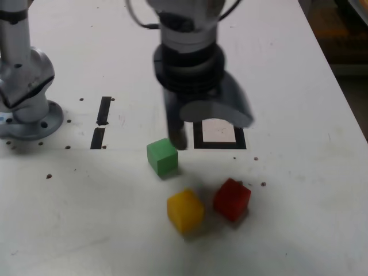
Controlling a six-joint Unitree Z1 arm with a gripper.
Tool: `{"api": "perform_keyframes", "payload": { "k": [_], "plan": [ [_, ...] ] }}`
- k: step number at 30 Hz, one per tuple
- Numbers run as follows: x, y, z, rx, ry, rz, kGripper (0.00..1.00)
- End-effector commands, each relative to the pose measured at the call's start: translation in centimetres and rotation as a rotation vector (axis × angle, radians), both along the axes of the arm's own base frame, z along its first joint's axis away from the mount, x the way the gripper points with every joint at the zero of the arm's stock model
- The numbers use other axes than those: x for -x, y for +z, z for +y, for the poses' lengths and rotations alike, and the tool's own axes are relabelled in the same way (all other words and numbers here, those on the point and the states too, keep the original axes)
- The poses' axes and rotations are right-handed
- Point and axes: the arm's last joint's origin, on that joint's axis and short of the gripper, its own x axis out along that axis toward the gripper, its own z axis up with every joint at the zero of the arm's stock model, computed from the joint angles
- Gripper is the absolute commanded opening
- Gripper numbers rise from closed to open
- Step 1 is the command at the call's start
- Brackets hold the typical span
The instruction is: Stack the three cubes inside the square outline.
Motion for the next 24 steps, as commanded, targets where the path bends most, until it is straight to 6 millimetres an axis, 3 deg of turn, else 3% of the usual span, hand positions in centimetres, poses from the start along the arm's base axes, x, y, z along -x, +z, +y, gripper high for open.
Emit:
{"api": "perform_keyframes", "payload": {
  "k": [1,6,11,24],
  "plan": [
    [-1.7,1.9,-1.1,0.010,-0.322,-0.027,0.96],
    [-3.3,0.5,-2.3,-0.016,-0.513,0.082,0.93],
    [-3.6,-1.7,-3.7,-0.044,-0.631,0.157,0.93],
    [-3.2,-5.4,-4.1,-0.076,-0.711,0.219,0.92]
  ]
}}
